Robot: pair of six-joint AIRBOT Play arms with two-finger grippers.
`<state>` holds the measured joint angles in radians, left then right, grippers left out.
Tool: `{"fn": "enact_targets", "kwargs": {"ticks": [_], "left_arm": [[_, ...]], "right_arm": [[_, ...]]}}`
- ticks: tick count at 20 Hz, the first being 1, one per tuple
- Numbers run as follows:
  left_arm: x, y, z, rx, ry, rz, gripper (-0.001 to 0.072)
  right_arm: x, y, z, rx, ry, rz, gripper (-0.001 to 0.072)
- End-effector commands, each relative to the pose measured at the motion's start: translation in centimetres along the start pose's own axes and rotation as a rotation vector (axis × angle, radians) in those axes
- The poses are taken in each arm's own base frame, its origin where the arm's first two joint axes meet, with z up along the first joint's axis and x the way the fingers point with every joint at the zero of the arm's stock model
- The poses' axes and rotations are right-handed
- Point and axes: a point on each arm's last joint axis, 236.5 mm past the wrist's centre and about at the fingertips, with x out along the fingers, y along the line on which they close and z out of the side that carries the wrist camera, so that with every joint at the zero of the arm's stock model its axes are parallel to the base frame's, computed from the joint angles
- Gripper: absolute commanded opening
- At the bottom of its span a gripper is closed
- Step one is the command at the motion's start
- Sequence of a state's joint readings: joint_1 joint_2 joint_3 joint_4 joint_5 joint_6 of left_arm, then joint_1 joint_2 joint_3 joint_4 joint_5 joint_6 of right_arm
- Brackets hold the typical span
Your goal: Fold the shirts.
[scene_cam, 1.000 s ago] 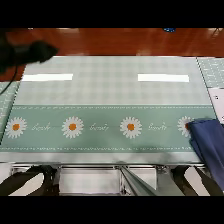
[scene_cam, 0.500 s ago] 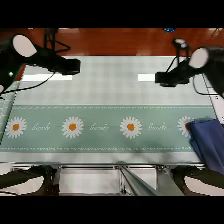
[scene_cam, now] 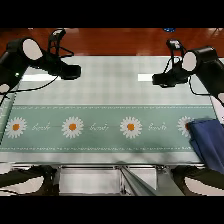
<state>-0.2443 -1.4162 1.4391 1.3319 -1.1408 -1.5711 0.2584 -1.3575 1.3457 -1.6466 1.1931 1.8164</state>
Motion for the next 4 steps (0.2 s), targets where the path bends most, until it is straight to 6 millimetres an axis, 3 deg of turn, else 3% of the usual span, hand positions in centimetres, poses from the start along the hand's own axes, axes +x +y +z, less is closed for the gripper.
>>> {"fn": "enact_targets", "kwargs": {"ticks": [1,4], "left_arm": [[0.05,0.07,-0.06,0.001,0.003,0.004,0.0019],[0.13,0.11,-0.08,0.001,0.005,0.004,0.0018]], "right_arm": [[-0.18,-0.04,0.10,-0.001,-0.006,-0.004,0.0020],[-0.17,-0.04,0.08,-0.001,-0.006,-0.004,0.0020]]}}
